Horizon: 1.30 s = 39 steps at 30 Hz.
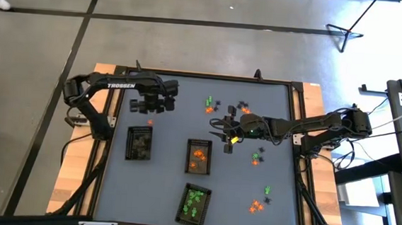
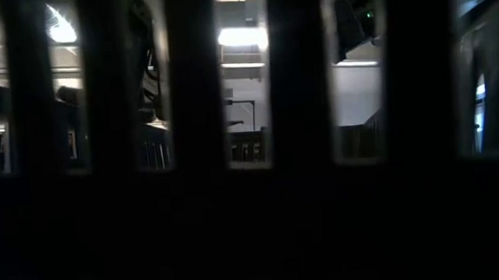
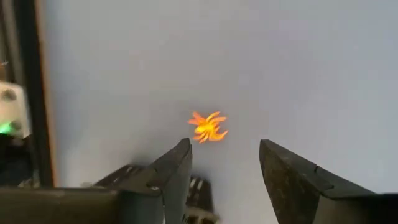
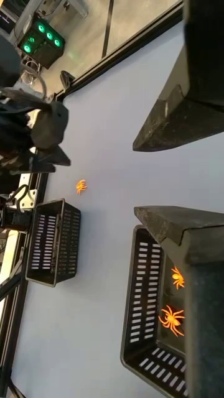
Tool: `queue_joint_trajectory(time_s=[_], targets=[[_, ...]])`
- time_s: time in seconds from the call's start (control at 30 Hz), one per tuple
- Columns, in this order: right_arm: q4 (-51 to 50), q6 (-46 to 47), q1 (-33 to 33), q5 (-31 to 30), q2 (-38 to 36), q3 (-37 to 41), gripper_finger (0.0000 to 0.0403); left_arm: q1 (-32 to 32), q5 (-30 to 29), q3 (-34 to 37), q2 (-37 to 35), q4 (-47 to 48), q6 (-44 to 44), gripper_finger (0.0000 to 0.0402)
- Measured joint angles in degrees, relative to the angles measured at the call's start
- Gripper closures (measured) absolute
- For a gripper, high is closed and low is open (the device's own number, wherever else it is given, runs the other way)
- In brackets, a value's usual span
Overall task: Sort Halloween decoration
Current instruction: Put the orange spider toy into the top right black basket
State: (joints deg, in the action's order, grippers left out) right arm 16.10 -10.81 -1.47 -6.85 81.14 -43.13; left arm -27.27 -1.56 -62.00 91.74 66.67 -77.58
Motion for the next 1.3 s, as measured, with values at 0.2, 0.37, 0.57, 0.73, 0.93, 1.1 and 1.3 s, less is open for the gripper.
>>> queue_joint_trajectory(time_s=[0.2,0.37,0.57,0.73,0.93,1.1,1.3], targets=[[0.02,0.01,0.00,0.00,-0.01,0.00,0.0254,-3.42,4.91,6.60,0.00,-9.02,3.65,0.0251],[0.02,0.02,0.02,0.02,0.00,0.00,0.0254,-5.59,8.22,11.07,0.00,-12.81,3.53,0.0274],[0.02,0.01,0.01,0.01,0.00,0.00,0.0254,-5.79,8.72,13.30,0.00,-13.31,2.84,0.0298],[0.02,0.01,0.01,0.01,0.00,0.00,0.0254,-5.71,10.53,15.51,0.00,-16.57,2.73,0.0314],[0.02,0.01,0.00,0.01,0.00,0.00,0.0254,-5.66,11.57,18.05,-0.34,-20.89,2.69,0.0319],[0.02,0.01,0.02,0.00,0.00,0.00,0.0254,-5.61,11.83,18.15,-0.26,-21.09,2.71,0.0322],[0.02,0.01,0.00,0.01,0.00,0.00,0.0254,-5.61,12.86,17.35,-0.09,-21.20,3.07,0.0377]])
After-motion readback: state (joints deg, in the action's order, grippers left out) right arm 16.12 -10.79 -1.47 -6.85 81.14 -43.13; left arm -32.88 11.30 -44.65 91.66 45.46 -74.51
